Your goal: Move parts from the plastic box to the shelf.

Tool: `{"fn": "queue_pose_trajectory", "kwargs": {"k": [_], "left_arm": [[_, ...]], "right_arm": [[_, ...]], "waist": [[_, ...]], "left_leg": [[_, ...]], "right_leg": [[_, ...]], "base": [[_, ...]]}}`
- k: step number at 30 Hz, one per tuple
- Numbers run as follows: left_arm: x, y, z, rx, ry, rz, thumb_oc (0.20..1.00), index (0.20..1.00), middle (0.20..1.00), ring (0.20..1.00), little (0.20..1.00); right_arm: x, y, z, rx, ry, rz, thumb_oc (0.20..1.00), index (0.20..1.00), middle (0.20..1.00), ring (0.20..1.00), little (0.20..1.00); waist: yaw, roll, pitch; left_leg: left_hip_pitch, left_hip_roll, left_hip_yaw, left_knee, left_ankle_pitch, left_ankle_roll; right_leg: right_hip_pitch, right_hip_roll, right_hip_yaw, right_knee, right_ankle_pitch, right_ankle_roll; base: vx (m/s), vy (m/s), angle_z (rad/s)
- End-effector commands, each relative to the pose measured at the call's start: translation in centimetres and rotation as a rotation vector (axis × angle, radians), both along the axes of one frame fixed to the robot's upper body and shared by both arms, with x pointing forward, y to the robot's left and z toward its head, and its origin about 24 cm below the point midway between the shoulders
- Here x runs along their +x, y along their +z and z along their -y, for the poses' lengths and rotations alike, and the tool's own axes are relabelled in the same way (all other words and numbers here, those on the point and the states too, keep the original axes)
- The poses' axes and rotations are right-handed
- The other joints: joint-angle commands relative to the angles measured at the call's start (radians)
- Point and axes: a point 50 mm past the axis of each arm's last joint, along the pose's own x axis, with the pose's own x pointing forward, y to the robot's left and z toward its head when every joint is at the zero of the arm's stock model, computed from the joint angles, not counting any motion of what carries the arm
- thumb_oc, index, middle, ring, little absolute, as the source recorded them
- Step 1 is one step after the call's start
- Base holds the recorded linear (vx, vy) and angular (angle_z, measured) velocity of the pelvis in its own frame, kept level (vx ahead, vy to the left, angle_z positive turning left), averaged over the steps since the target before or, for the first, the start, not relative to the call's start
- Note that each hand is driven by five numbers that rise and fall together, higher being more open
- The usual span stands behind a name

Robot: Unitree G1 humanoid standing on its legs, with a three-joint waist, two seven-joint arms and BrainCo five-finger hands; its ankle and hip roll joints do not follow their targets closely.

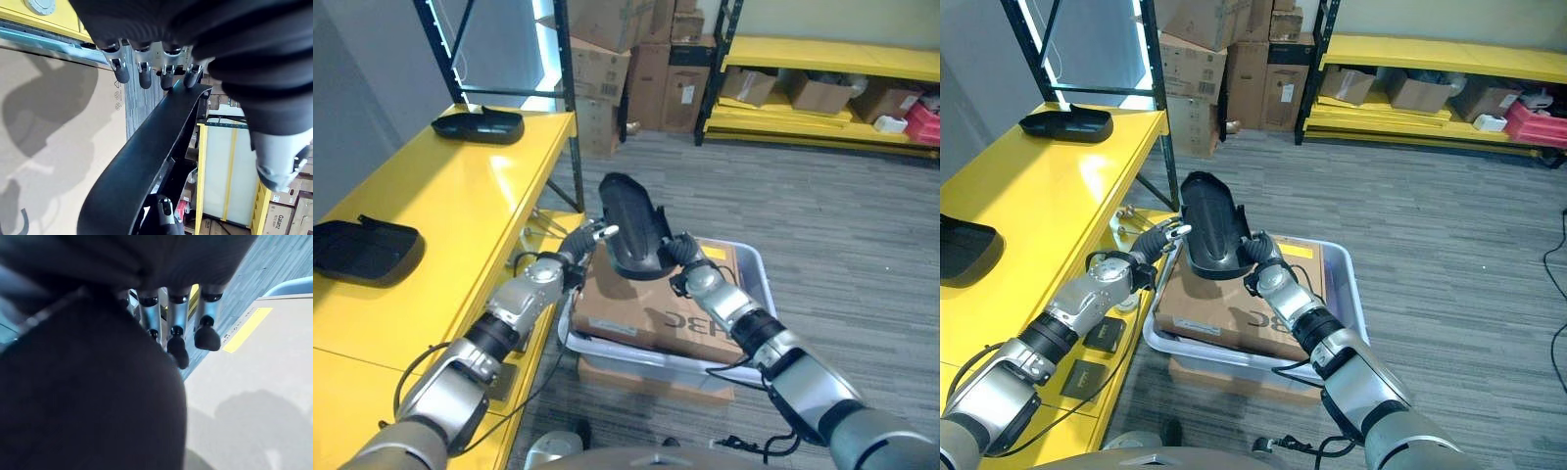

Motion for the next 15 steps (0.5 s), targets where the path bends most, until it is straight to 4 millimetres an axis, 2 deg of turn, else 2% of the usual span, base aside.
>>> {"fn": "queue_pose_trajectory", "kwargs": {"k": [1,3,6,11,15], "left_arm": [[1.0,2.2,1.0,-0.011,-0.021,0.097,1.000,1.000,1.000,1.000,1.000],[1.0,2.1,-1.2,-0.024,0.038,0.082,1.000,1.000,1.000,1.000,1.000],[0.9,1.9,-2.3,-0.018,0.083,0.080,1.000,1.000,1.000,1.000,1.000],[0.9,1.5,-2.7,-0.024,0.088,0.066,1.000,1.000,1.000,1.000,1.000],[0.9,1.0,-1.6,-0.048,0.044,0.044,1.000,1.000,1.000,1.000,1.000]], "right_arm": [[1.2,4.6,-0.2,0.067,-0.005,0.214,0.200,0.200,0.200,0.200,0.200],[1.1,5.4,2.0,0.077,-0.057,0.247,0.200,0.200,0.200,0.200,0.200],[0.9,5.9,3.2,0.081,-0.080,0.268,0.200,0.200,0.200,0.200,0.200],[1.0,5.9,3.9,0.091,-0.097,0.275,0.200,0.200,0.200,0.200,0.200],[1.3,6.0,3.4,0.108,-0.079,0.280,0.200,0.200,0.200,0.200,0.200]], "waist": [[0.037,0.007,-0.054],[0.035,0.006,-0.051],[0.033,0.004,-0.050],[0.034,0.002,-0.051],[0.035,-0.001,-0.054]], "left_leg": [[0.003,0.003,0.008,0.044,-0.104,-0.014],[0.006,0.004,0.010,0.040,-0.102,-0.011],[0.011,0.005,0.011,0.033,-0.098,-0.009],[0.012,0.005,0.012,0.028,-0.096,-0.007],[0.011,0.005,0.013,0.024,-0.095,-0.005]], "right_leg": [[-0.035,-0.006,-0.046,0.065,-0.068,0.065],[-0.034,-0.006,-0.047,0.065,-0.066,0.066],[-0.031,-0.005,-0.048,0.061,-0.063,0.066],[-0.030,-0.005,-0.050,0.058,-0.061,0.066],[-0.032,-0.003,-0.051,0.055,-0.060,0.064]], "base": [[0.00,0.000,0.00],[-0.01,-0.001,-0.02],[0.00,0.000,0.00],[0.00,0.000,0.00],[0.00,0.000,0.00]]}}
